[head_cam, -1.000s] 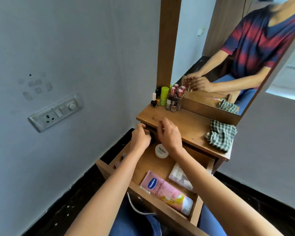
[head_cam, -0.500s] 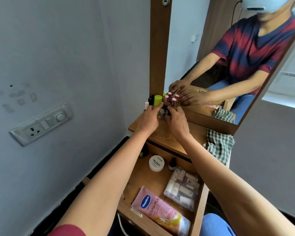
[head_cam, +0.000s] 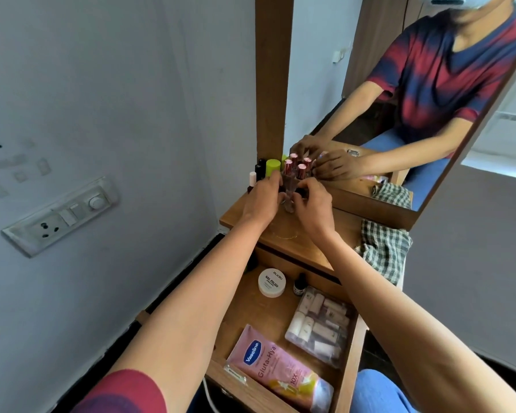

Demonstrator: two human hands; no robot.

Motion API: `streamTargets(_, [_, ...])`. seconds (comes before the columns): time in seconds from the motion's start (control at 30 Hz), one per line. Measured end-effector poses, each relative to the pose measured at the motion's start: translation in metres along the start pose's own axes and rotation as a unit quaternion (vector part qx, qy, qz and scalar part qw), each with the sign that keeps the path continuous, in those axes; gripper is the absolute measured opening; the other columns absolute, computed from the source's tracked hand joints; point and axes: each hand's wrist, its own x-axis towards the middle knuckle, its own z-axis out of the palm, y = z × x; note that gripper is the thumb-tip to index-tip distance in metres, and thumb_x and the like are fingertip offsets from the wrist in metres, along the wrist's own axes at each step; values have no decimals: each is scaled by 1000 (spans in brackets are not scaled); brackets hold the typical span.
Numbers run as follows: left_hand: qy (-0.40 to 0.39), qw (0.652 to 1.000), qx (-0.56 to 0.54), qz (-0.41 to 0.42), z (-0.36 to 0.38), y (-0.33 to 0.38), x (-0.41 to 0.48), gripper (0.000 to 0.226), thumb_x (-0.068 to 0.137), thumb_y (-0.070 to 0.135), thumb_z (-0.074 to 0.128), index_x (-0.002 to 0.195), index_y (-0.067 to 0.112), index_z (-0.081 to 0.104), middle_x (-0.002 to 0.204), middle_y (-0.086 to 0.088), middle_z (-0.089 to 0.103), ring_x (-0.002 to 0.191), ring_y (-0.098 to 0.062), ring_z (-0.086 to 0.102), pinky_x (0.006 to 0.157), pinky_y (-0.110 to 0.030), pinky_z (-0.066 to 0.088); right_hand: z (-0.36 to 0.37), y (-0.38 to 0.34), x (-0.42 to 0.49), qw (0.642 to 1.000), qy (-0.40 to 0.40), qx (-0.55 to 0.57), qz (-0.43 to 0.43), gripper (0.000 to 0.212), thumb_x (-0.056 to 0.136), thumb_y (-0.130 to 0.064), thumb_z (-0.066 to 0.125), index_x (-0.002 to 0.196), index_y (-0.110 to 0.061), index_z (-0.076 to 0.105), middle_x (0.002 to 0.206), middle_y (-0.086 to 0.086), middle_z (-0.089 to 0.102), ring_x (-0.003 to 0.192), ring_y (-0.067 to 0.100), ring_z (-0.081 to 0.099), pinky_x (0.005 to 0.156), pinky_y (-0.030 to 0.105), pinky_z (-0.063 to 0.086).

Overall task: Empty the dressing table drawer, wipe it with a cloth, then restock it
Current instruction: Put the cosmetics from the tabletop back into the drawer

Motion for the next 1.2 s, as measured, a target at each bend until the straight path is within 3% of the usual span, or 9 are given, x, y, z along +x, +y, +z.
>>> streamTargets(0.1, [8, 1000, -9, -17, 1, 1, 0, 25, 95, 17, 54, 118, 11, 47, 102, -8, 65, 88, -21, 65, 72, -34, 55, -5, 0, -3, 1000, -10, 10, -5, 21, 87, -6, 61, 109, -8, 60, 106, 10, 62, 97, 22, 59, 84, 39, 52])
streamTargets(0.3, [49, 997, -24, -62, -14, -7, -20, 29, 96, 24, 55, 120, 9, 60, 114, -11, 63, 102, -24, 62, 80, -27, 47, -14, -5, -10, 999, -39, 12, -13, 23, 85, 0, 59, 106, -6, 67, 106, 13, 62, 93, 23, 61, 83, 31, 52])
streamTargets(0.43, [67, 993, -45, -89, -34, -19, -49, 31, 93, 30, 58, 119, 12, 63, 112, -9, 65, 98, -22, 62, 78, -27, 48, -18, -18, -27, 998, -52, 21, -24, 24, 85, 0, 58, 106, -7, 66, 105, 10, 62, 93, 22, 61, 82, 29, 51])
streamTargets(0.53, [80, 990, -52, -101, -50, -25, -78, 30, 93, 33, 59, 114, 13, 64, 110, -7, 66, 95, -21, 63, 75, -25, 49, -19, -31, -46, 996, -52, 38, -64, 22, 84, 1, 59, 104, -5, 65, 103, 10, 62, 90, 22, 62, 80, 31, 54])
streamTargets(0.7, [91, 988, -73, -104, -65, -29, -124, 29, 91, 34, 61, 110, 14, 66, 106, -7, 68, 88, -19, 65, 69, -22, 48, -15, -50, -86, 989, -59, 27, -132, 19, 84, 1, 61, 103, 0, 63, 100, 14, 60, 86, 26, 61, 74, 24, 50])
streamTargets(0.77, [82, 988, -70, -111, -64, -31, -139, 27, 90, 33, 63, 109, 15, 67, 104, -7, 68, 84, -19, 66, 68, -26, 52, -9, -52, -103, 987, -76, 5, -142, 21, 84, 1, 61, 105, 0, 62, 100, 15, 59, 86, 30, 60, 73, 30, 48])
streamTargets(0.9, [35, 990, -32, -130, -55, -33, -156, 30, 88, 31, 65, 114, 17, 66, 109, -7, 69, 92, -21, 67, 71, -31, 57, 7, -50, -129, 988, -99, -25, -115, 26, 86, 1, 58, 112, 2, 59, 107, 18, 61, 90, 33, 62, 71, 35, 49])
streamTargets(1.03, [5, 984, 13, -176, -47, -31, -163, 32, 90, 33, 63, 119, 21, 64, 115, -5, 68, 99, -22, 66, 70, -34, 58, 23, -46, -138, 988, -142, -41, -54, 29, 92, -4, 53, 120, 2, 55, 120, 19, 57, 102, 35, 60, 80, 39, 49])
streamTargets(1.2, [-15, 978, 48, -201, -38, -32, -164, 32, 91, 36, 60, 121, 23, 61, 117, -5, 67, 101, -24, 66, 71, -34, 54, 42, -36, -142, 982, -178, -63, -15, 30, 94, -8, 52, 124, 0, 53, 124, 18, 55, 105, 34, 60, 81, 42, 53])
